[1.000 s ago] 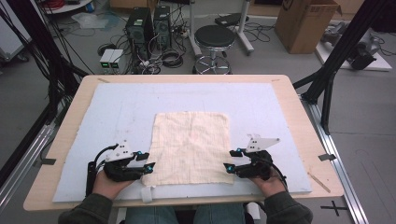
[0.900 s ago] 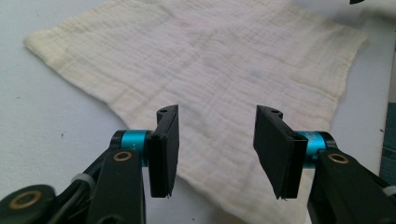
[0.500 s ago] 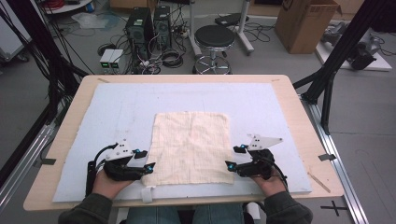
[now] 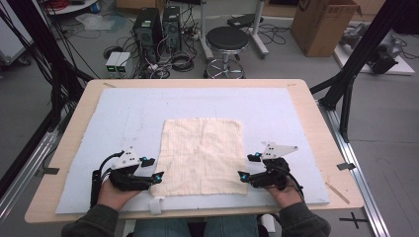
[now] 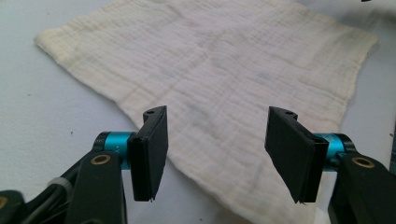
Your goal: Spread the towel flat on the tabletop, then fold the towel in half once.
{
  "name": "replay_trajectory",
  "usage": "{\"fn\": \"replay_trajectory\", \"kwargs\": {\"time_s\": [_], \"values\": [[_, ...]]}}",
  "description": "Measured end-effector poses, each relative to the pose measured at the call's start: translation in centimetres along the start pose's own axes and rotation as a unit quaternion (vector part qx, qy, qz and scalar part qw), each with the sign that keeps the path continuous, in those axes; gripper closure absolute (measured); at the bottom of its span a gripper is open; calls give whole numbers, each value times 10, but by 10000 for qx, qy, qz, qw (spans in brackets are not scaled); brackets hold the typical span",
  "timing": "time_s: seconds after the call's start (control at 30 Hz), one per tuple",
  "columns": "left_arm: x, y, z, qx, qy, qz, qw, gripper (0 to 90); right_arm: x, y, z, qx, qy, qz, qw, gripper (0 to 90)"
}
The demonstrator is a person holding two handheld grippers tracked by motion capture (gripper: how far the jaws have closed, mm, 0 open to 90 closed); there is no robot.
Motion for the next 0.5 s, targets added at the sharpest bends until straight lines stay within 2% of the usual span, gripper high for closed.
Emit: {"fn": "replay_trajectory", "kwargs": {"time_s": [0.5], "values": [[-1,1,0,30,-15,-9,10000,389,1,1,-1,-27,30,63,10000,264]]}}
Point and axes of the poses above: each handheld gripper's, and its own axes: x roughly forward along the jaws, y roughly out of its top, z roughly to its right, the point moved 1 cm from there along x, roughly forward along the jaws, and after that the axes turned 14 degrees about z, right-handed, at the moved point
